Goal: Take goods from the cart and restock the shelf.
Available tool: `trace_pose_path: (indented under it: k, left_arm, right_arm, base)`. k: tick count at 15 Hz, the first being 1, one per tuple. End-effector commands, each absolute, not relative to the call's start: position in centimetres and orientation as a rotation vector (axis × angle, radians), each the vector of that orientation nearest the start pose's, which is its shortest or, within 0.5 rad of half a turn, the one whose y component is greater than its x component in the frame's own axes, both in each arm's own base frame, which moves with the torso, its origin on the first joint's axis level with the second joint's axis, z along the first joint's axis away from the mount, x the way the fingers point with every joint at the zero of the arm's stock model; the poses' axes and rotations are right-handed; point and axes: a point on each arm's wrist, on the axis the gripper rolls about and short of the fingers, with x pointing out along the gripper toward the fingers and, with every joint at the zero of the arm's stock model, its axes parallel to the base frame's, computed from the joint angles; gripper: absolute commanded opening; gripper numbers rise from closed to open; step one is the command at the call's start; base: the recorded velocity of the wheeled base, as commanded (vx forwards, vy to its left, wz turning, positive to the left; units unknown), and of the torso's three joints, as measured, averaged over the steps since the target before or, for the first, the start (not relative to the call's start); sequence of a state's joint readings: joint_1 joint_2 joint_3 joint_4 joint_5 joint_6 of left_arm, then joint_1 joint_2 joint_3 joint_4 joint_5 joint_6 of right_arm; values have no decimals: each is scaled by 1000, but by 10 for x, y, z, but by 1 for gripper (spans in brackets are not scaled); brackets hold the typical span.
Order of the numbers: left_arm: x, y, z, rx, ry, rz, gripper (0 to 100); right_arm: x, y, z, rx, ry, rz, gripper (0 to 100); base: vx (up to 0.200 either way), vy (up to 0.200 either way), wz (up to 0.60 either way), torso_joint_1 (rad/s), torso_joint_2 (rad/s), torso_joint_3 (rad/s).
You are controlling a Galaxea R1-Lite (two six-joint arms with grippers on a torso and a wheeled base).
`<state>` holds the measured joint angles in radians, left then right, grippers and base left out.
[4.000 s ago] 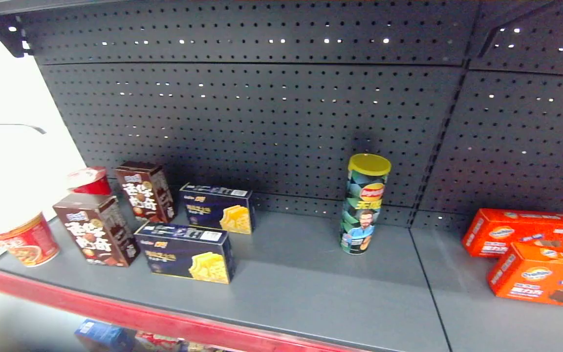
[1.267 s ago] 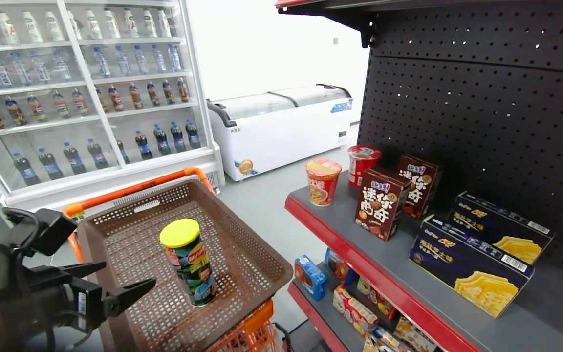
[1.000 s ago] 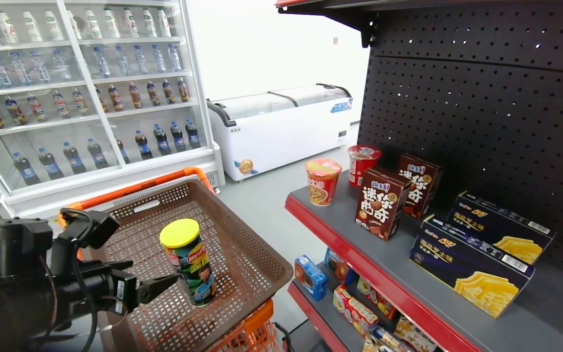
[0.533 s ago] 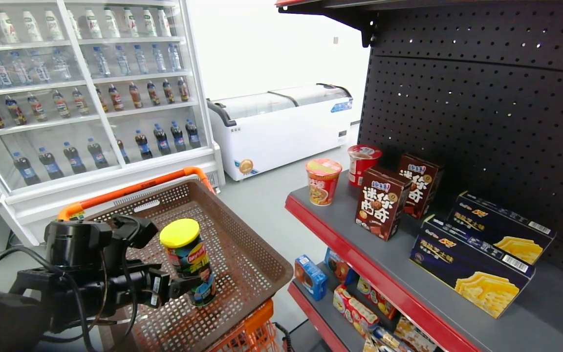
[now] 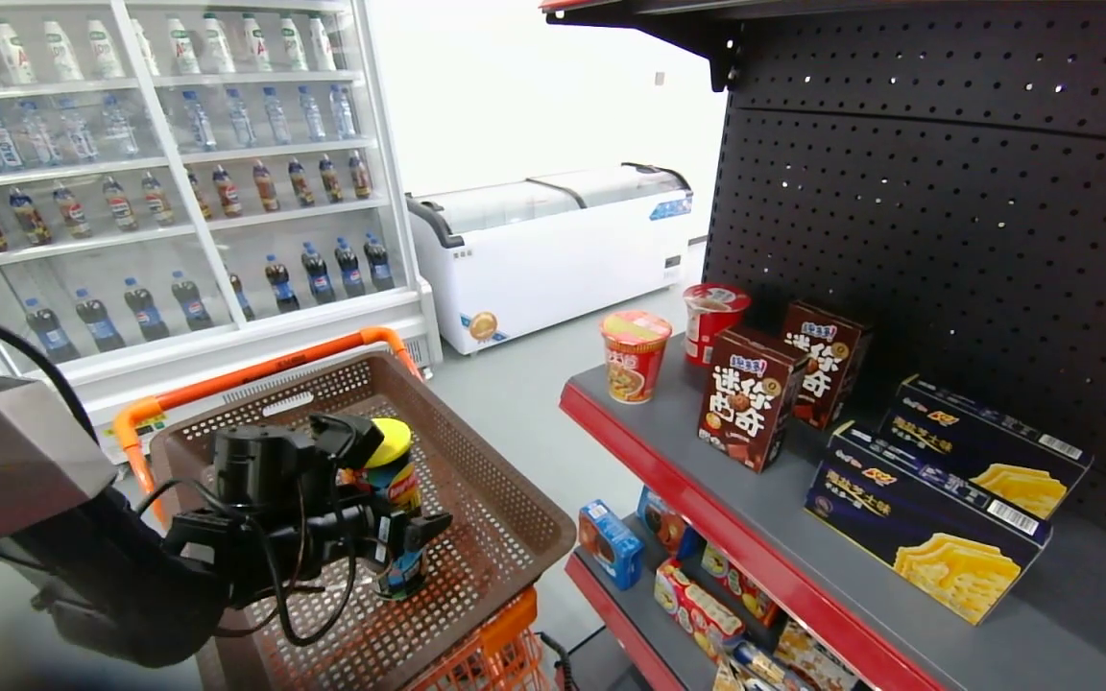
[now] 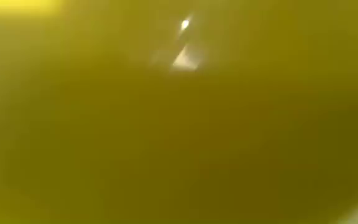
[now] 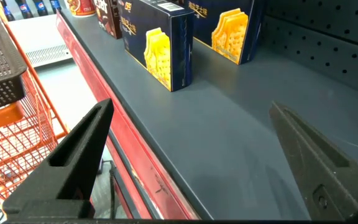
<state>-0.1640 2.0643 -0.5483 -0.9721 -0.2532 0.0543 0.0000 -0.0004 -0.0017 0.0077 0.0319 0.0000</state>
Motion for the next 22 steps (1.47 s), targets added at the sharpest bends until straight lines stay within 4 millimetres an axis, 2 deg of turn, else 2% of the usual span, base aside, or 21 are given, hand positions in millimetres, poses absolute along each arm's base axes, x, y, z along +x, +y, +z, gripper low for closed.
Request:
trace_pose_path:
  k: [1, 4, 5, 7, 9, 10, 11, 12, 13, 14, 15, 17, 19, 20, 21, 22]
  left_arm:
    - [312, -62, 21, 29, 571, -434, 100]
    - [316, -62, 22, 26, 541, -431, 100]
    - [319, -62, 25, 26, 525, -429, 0]
    - [318, -61, 27, 34, 520, -412, 0]
    - [309, -58, 49, 51, 471, -346, 0]
    - [304, -59, 80, 51, 377, -309, 0]
    - [301, -59, 90, 51, 343, -305, 0]
    - [286, -55, 122, 47, 264, -298, 0]
    - [273, -52, 146, 47, 221, -281, 0]
    - [256, -49, 167, 47, 184, -262, 0]
    - [245, -47, 179, 45, 158, -263, 0]
    - [196, -33, 216, 33, 90, -228, 0]
    - [158, -20, 231, 31, 45, -172, 0]
    - [146, -17, 233, 31, 39, -139, 0]
    - [123, -14, 233, 30, 31, -103, 0]
    - [113, -12, 231, 26, 20, -94, 0]
  right_arm:
    - [-23, 1, 75, 0, 6, 32, 100]
    - [-23, 1, 75, 0, 6, 32, 100]
    - [-23, 1, 75, 0, 6, 32, 100]
    - [-23, 1, 75, 0, 6, 32, 100]
    - [-23, 1, 75, 0, 6, 32, 100]
    - [-23, 1, 75, 0, 6, 32, 100]
    - [-23, 1, 75, 0, 6, 32, 100]
    - [-23, 1, 75, 0, 6, 32, 100]
    - [-23, 1, 75, 0, 6, 32, 100]
    - [-23, 1, 75, 0, 6, 32, 100]
    - [-23, 1, 75, 0, 6, 32, 100]
    - [-23, 1, 75, 0, 6, 32, 100]
    - [-23, 1, 75, 0, 6, 32, 100]
    - [-23, 1, 75, 0, 6, 32, 100]
    - [-23, 1, 75, 0, 6, 32, 100]
    - [-23, 1, 75, 0, 6, 32, 100]
  base:
    - [0, 0, 0, 0, 0, 0]
    - [0, 0, 0, 0, 0, 0]
    - [0, 0, 0, 0, 0, 0]
    - [0, 0, 0, 0, 0, 0]
    - [0, 0, 0, 0, 0, 0]
    - [0, 0, 0, 0, 0, 0]
    - [0, 0, 0, 0, 0, 0]
    - [0, 0, 0, 0, 0, 0]
    - [0, 0, 0, 0, 0, 0]
    - [0, 0, 0, 0, 0, 0]
    - [0, 0, 0, 0, 0, 0]
    - [0, 0, 0, 0, 0, 0]
    - [0, 0, 0, 0, 0, 0]
    - [0, 0, 0, 0, 0, 0]
    - [0, 0, 0, 0, 0, 0]
    - [0, 0, 0, 0, 0, 0]
